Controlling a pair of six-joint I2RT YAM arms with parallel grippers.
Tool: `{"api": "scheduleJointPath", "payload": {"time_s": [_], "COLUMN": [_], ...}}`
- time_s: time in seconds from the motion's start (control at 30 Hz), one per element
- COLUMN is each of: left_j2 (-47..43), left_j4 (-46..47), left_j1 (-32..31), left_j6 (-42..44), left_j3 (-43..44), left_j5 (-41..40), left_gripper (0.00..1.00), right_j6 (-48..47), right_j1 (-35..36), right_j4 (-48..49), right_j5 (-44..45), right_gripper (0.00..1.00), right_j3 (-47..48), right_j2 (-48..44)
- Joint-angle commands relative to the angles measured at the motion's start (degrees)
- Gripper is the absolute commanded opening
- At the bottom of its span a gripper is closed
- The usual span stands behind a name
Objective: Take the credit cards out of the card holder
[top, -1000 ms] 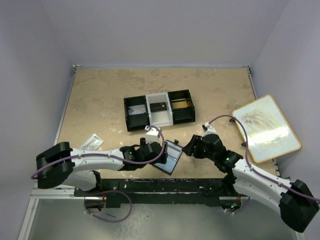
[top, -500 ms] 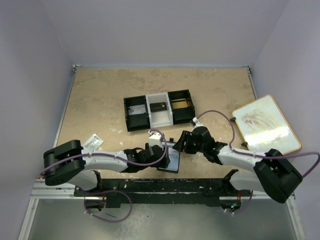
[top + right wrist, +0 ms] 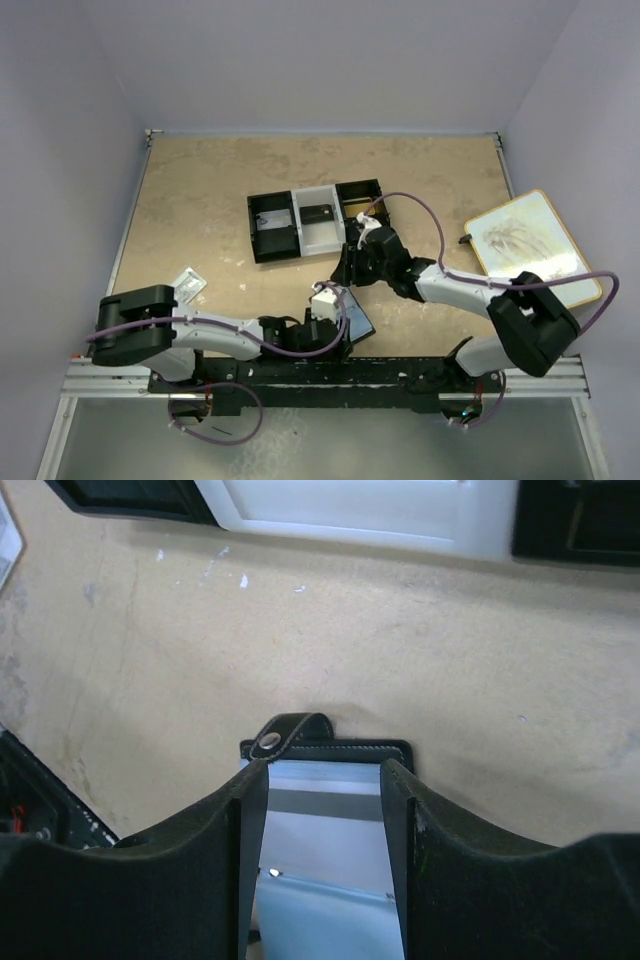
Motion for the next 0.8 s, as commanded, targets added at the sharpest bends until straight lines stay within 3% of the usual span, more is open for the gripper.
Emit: {"api": "scheduleJointPath", "payload": {"time_s": [0.0,0.13,0.2,0.3,0.43,0.77], "left_j2": [-3.9,-11.9,-14.8,-16.6,-14.4,-4.3], "left_j4": [-7.3,-14.5,-15.7,-14.8,-12.6,-12.3], "left_j1": [-0.8,-0.2,2.7,9.1,12.7,15.0], "left_j6": [-0.5,1.0,2.3,4.6,8.6,14.4], "left_j3": [3.3,3.0,2.0,0.5,2.2,11.3], "left_j5": [-6.6,-13.5,-13.3,-9.7,-6.8,-2.5], "left_gripper": [0.59,0.59,0.59,0.59,0.58,0.57], "right_j6": [-2.2,1.9,4.0,11.5,23.4,25.2], "right_j1": [0.3,0.3,0.3,0.3,1.8,2.6], "right_j4": [-6.8,-7.5,-6.2,2.8,23.7,21.5], "right_j5": [5.1,7.9,8.4,4.0,-0.4,1.3], "right_gripper": [0.52,0.53,0.52,0.49,0.42,0.38], "right_j3": [1.0,-2.2,-4.6,-11.4,-23.1,-24.7], "right_j2": [-7.5,-15.2,-17.4,-19.5,-20.5,-20.9]}}
